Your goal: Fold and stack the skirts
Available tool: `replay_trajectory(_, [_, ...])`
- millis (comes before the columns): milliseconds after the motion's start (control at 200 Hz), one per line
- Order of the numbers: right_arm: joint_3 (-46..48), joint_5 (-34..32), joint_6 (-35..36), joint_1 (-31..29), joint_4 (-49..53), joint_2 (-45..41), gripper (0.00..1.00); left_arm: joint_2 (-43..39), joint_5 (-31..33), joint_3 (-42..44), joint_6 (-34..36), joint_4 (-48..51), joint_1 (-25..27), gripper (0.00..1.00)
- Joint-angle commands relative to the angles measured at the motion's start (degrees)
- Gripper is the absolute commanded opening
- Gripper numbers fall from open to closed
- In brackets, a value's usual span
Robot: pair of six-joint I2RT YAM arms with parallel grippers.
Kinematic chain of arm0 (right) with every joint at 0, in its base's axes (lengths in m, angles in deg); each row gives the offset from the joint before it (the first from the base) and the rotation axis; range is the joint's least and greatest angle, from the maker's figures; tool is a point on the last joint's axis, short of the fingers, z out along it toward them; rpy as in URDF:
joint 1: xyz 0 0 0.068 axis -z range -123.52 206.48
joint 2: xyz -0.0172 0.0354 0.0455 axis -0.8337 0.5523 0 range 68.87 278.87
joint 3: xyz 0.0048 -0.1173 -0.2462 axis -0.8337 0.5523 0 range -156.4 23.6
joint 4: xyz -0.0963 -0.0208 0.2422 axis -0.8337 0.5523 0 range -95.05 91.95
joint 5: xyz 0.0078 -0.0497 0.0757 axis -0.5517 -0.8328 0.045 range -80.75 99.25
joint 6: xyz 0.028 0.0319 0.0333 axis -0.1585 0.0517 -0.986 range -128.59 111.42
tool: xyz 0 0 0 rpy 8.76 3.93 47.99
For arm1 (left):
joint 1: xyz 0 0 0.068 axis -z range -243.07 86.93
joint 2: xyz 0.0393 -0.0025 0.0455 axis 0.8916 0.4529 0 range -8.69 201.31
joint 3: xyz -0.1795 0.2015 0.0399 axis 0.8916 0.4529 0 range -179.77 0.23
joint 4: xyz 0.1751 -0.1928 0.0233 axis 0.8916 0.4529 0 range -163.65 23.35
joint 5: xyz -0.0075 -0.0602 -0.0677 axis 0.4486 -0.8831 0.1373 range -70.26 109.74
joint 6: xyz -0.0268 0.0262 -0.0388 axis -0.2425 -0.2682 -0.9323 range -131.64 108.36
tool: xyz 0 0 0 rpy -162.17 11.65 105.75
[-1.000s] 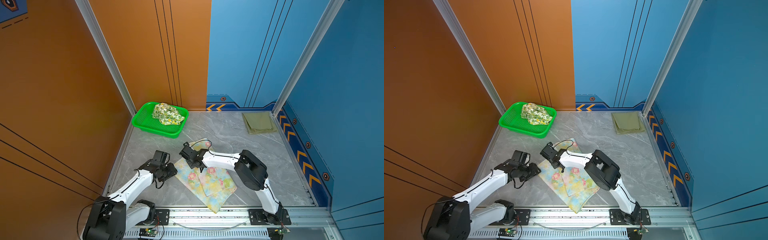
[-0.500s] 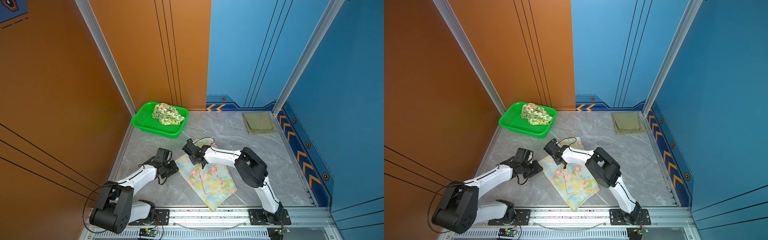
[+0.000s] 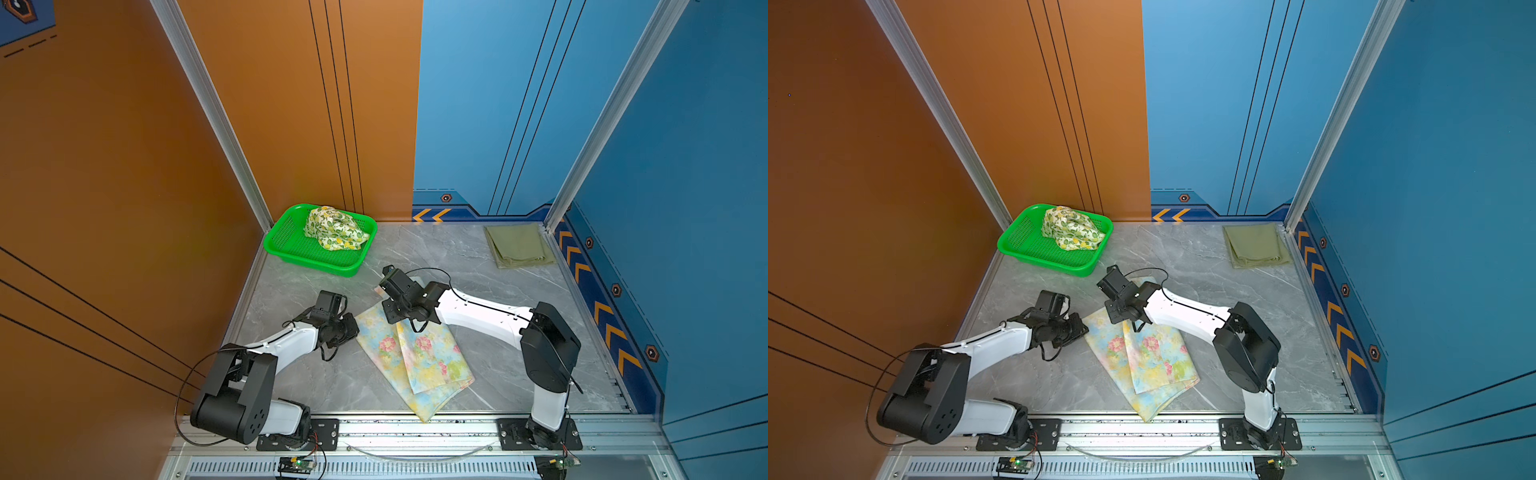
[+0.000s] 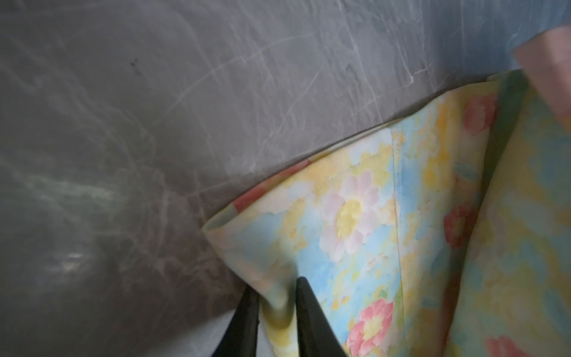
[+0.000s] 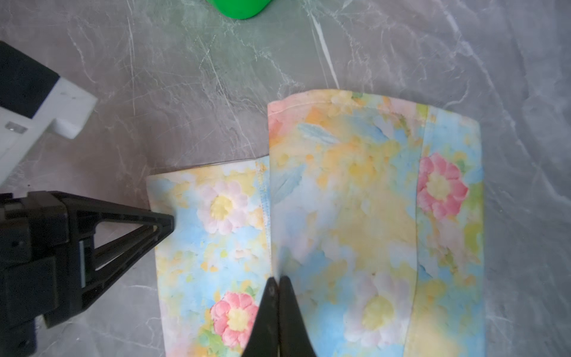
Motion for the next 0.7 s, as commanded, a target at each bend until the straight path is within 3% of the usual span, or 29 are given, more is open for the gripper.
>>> replay_trajectory(0, [1.32, 5.54, -4.33, -1.56, -0.26, -1.38, 0.00, 2.83, 1.09, 1.55, 1.13, 1.44, -0.13, 0.23])
replay_trajectory(265, [2.37, 8.50, -8.88, -5.49, -0.82, -2.39, 0.00, 3.29, 1.02, 2.17, 1.20, 0.19, -0.09, 0.22])
replay_trajectory(556, [-0.90, 10.71, -11.60, -9.61, -1.24, 2.82, 0.00, 1.89, 0.31, 2.77, 0.16, -0.65, -0.13, 0.25])
replay_trajectory(691, [0.85, 8.86, -11.37, -8.91, -1.14, 0.66, 0.43, -0.33, -0.17, 3.07, -0.29, 0.22, -0.65, 0.29])
